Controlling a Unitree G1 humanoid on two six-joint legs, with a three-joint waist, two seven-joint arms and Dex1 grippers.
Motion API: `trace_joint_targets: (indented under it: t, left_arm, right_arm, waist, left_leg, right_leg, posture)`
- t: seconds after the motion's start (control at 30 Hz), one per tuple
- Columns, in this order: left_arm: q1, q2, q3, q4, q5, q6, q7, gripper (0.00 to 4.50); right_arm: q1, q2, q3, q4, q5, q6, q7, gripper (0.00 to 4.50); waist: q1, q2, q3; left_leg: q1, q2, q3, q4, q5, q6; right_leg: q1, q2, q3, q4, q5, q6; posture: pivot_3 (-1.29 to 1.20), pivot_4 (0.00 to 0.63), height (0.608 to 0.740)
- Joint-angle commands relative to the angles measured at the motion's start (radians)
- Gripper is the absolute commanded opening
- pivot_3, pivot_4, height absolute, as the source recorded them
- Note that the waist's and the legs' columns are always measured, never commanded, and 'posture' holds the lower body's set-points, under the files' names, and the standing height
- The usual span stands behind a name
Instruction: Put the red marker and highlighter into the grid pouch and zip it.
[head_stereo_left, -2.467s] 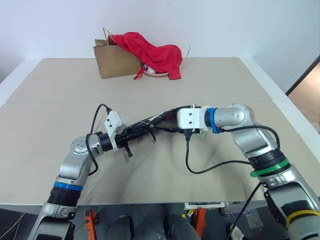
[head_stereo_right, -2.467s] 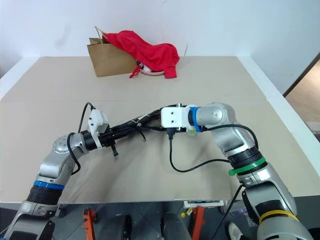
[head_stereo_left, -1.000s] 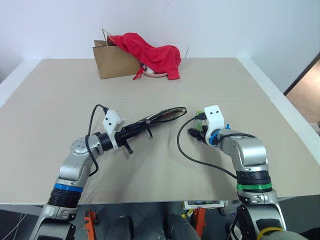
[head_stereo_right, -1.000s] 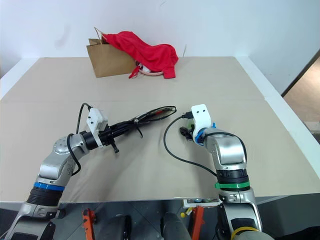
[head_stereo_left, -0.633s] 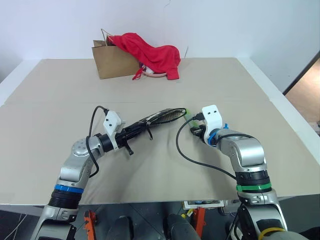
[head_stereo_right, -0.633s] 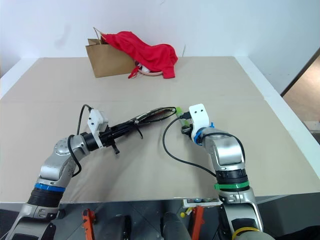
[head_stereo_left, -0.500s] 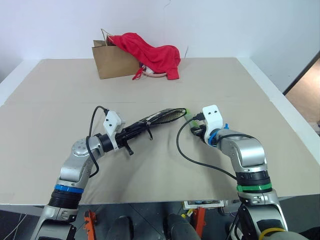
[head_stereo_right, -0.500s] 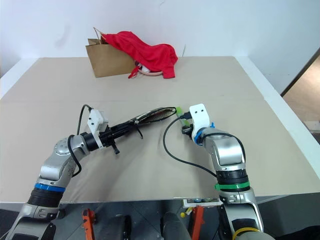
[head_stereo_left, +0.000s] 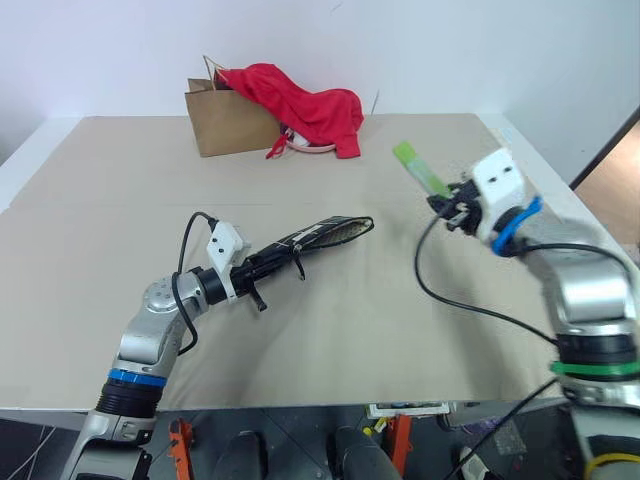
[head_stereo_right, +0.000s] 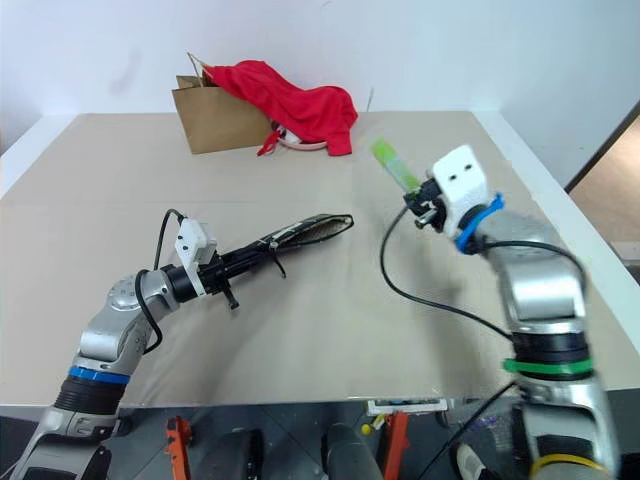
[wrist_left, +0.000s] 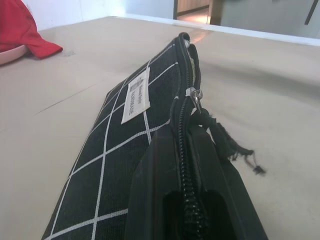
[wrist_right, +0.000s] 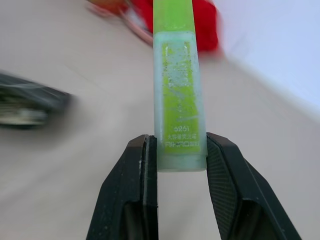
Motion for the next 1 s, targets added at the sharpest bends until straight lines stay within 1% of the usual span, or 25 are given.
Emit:
trace_joint_targets:
  t: [0.03, 0.13, 0.2, 0.4, 0.6, 0.77, 1.0]
  left_arm:
    - [-0.012, 0.005, 0.010, -0.038, -0.010, 0.002, -0.006, 0.00]
    - [-0.019, 0.001, 0.012, -0.039, -0.017, 0.005, -0.008, 0.00]
    - [-0.025, -0.001, 0.012, -0.043, -0.024, 0.009, -0.012, 0.00]
    - [-0.028, -0.003, 0.008, -0.065, -0.039, 0.020, -0.025, 0.00]
    - [-0.026, -0.004, 0.007, -0.082, -0.050, 0.022, -0.044, 0.00]
    - [-0.020, 0.004, -0.010, -0.074, -0.031, -0.001, -0.074, 0.00]
    - [-0.018, 0.007, -0.028, -0.051, -0.003, -0.037, -0.099, 0.00]
  right_arm:
    - [0.066, -0.125, 0.001, -0.129, 0.074, -0.056, 0.213, 0.97]
    - [0.097, -0.203, 0.033, -0.153, 0.058, -0.082, 0.286, 0.97]
    - [0.092, -0.224, 0.073, -0.140, 0.015, -0.119, 0.295, 0.97]
    - [0.040, -0.196, 0.163, -0.055, -0.081, -0.187, 0.271, 0.97]
    - [0.030, -0.183, 0.175, -0.023, -0.100, -0.214, 0.289, 0.97]
    - [0.016, -0.186, 0.187, 0.003, -0.122, -0.236, 0.304, 0.97]
    - [-0.048, -0.179, 0.199, 0.066, -0.150, -0.265, 0.324, 0.97]
  waist:
    - [0.000, 0.000, 0.000]
    - [-0.001, 0.000, 0.000]
    - [-0.001, 0.000, 0.000]
    - [0.000, -0.001, 0.000]
    - [0.003, -0.001, 0.000]
    - [0.002, -0.001, 0.000]
    - [0.002, 0.000, 0.000]
  left_leg:
    - [0.000, 0.000, 0.000, 0.000, -0.001, 0.001]
    - [0.000, 0.000, 0.001, 0.000, -0.001, 0.001]
    - [0.001, 0.000, 0.001, 0.002, -0.001, 0.001]
    - [0.001, 0.000, 0.002, 0.003, 0.001, -0.001]
    - [0.000, 0.000, 0.002, 0.002, 0.001, -0.001]
    - [0.000, -0.001, 0.002, 0.002, 0.001, -0.001]
    - [0.001, 0.000, 0.002, 0.002, 0.001, -0.002]
  right_leg:
    - [0.000, 0.000, 0.000, 0.000, 0.000, 0.000]
    - [0.000, -0.001, 0.001, 0.000, 0.000, 0.000]
    - [0.000, -0.001, 0.001, 0.000, 0.000, 0.000]
    - [0.001, -0.001, 0.001, 0.000, 0.002, 0.000]
    - [0.000, -0.001, 0.001, 0.000, 0.001, 0.000]
    - [0.000, -0.001, 0.001, 0.000, 0.001, 0.000]
    - [0.000, -0.001, 0.001, 0.000, 0.001, 0.000]
  posture:
    - [0.00, 0.150, 0.740]
    - [0.00, 0.150, 0.740]
    - [0.00, 0.150, 0.740]
    - [0.00, 0.150, 0.740]
    - [0.00, 0.150, 0.740]
    - [0.00, 0.150, 0.740]
    - [0.00, 0.150, 0.740]
